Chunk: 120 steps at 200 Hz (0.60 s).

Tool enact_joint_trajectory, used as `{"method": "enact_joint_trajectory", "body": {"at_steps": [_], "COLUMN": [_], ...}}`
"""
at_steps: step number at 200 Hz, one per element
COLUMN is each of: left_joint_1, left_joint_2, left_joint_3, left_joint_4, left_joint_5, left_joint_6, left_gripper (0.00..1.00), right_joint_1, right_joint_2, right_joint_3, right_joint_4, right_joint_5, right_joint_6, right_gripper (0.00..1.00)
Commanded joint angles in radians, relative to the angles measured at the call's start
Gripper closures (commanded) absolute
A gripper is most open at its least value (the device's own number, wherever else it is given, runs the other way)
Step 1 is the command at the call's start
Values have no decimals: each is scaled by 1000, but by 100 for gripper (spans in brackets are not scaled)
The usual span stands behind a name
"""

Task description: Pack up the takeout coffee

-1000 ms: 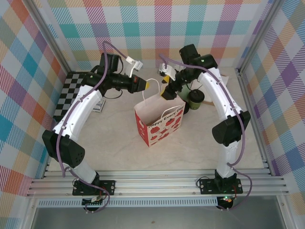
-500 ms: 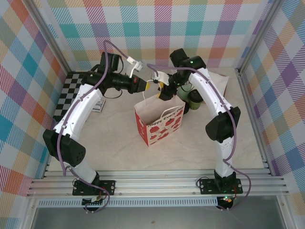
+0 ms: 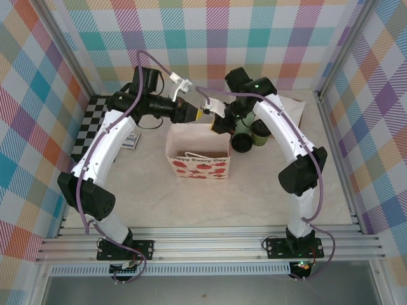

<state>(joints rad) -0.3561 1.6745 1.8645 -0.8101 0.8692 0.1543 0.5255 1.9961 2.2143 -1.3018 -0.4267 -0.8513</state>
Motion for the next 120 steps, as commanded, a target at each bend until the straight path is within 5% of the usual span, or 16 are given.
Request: {"method": "enact_joint_trajectory", "body": {"at_steps": [1,27,73,120], "left_joint_1": [8,12,19,29], "left_joint_2": [-72,-148,-217,-235], "left_joint_3": [-28,-112,-143,-163], "left_joint_4": [56,171,185,131], "left_joint_5": [-43,-247,-854,-1098], "left_joint_6": [-18,-103,-309,-422], "left_gripper": [32,0,0,0], "right_joint_1": [16,18,43,100], "right_joint_2": [-90,-127,-161,-246], "right_joint_3": [-80,-122,-161,-257], "right_joint_4": [85,139,190,259], "right_joint_5": [-16,0,109,268], "right_joint_6": [130,292,666,908], "right_gripper": [100,100,100,100]}}
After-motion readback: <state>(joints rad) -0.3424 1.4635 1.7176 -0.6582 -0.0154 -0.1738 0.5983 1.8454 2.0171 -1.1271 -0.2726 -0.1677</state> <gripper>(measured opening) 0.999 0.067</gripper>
